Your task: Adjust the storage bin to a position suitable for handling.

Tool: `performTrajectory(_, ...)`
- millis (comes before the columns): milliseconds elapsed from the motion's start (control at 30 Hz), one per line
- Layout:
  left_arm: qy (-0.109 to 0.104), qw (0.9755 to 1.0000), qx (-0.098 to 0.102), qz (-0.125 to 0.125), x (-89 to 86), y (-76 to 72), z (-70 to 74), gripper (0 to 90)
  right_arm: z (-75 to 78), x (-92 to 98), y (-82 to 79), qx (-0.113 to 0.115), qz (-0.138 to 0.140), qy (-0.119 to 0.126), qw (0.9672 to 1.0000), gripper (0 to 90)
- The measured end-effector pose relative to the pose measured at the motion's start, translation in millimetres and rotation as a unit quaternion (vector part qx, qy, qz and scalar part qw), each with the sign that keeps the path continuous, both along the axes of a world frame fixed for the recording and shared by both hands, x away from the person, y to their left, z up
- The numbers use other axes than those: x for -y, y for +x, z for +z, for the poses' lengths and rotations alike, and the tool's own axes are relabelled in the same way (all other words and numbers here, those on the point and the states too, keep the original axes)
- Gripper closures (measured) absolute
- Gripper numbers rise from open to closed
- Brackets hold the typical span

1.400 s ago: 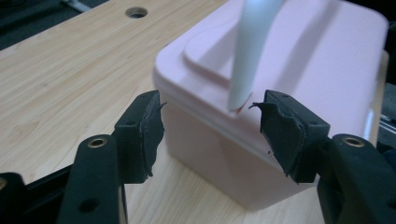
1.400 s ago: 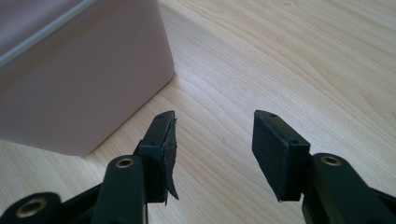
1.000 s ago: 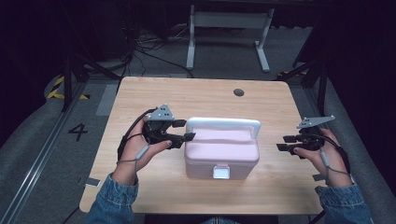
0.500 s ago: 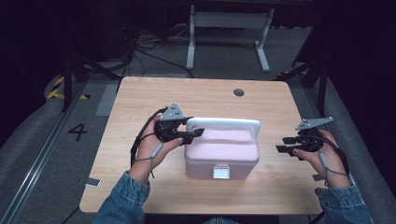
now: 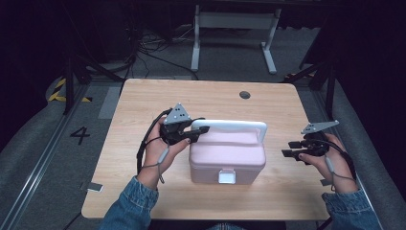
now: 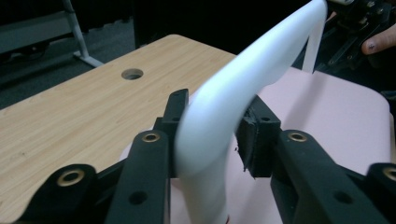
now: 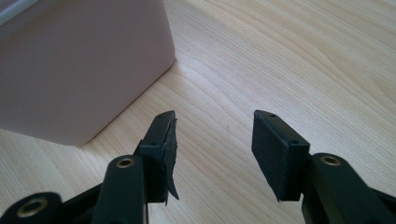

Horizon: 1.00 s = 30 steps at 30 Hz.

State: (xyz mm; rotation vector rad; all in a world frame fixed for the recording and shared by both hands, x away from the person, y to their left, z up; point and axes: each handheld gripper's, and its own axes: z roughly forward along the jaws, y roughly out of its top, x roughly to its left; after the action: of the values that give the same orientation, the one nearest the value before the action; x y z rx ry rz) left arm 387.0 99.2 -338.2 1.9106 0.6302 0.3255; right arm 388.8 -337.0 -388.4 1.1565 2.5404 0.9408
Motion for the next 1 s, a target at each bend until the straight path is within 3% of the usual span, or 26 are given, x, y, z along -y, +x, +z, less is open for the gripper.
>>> performTrajectory(433, 0.005, 0.9999, -0.01, 0.007, 0.9, 0.3, 3.0, 71.1, 0.4, -0.2, 0.0, 0.003, -0.002, 0.002, 1.0, 51.5)
performTrajectory(733, 0.005, 0.9999, -0.011, 0.002, 0.5, 5.1, 15.2, 71.6, 8.4, 5.6, -2.4, 0.016, -0.012, 0.012, 0.9997, 52.1)
performTrajectory(1000, 0.007, 0.9996, -0.026, 0.003, -0.2, 12.8, 24.4, 71.9, 10.0, 5.1, -4.0, 0.019, -0.006, 0.025, 0.9995, 52.3)
